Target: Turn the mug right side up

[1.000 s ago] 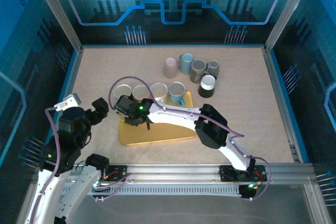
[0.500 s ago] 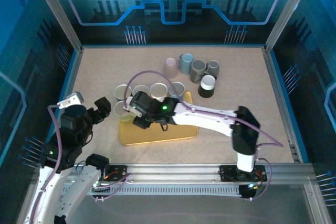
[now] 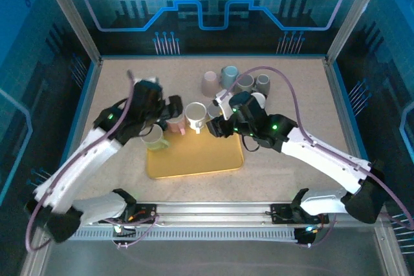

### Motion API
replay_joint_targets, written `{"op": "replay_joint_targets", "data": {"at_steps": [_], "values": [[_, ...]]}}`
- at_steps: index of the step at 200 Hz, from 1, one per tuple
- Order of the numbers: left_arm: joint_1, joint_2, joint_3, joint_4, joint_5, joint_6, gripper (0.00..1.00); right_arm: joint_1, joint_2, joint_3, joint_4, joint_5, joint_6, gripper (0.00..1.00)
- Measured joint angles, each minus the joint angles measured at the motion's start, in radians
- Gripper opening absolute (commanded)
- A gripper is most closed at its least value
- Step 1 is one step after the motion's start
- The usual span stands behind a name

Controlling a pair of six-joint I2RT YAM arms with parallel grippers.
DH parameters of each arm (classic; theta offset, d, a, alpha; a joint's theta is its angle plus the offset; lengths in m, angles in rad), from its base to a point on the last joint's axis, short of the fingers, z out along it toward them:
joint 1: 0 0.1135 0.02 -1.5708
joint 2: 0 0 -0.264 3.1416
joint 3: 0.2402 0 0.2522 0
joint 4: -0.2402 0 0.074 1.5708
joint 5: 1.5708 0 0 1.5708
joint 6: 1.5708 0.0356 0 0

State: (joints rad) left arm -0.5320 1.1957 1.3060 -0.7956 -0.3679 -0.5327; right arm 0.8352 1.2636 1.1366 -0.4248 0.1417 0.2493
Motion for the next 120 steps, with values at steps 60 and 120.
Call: {"op": "replay_joint_targets", "data": {"at_steps": [60, 120], "values": [[-0.002, 0.623, 0.622, -0.023, -0.021, -0.002, 0.99, -0.079, -0.179, -0.138, -0.012, 0.096, 0.063, 0.62], [0.003, 1.181, 1.229, -0.117, 0.021, -0.007, 0.99, -0.192, -0.453, -0.345, 0.000, 0.141, 0.164, 0.63]]}}
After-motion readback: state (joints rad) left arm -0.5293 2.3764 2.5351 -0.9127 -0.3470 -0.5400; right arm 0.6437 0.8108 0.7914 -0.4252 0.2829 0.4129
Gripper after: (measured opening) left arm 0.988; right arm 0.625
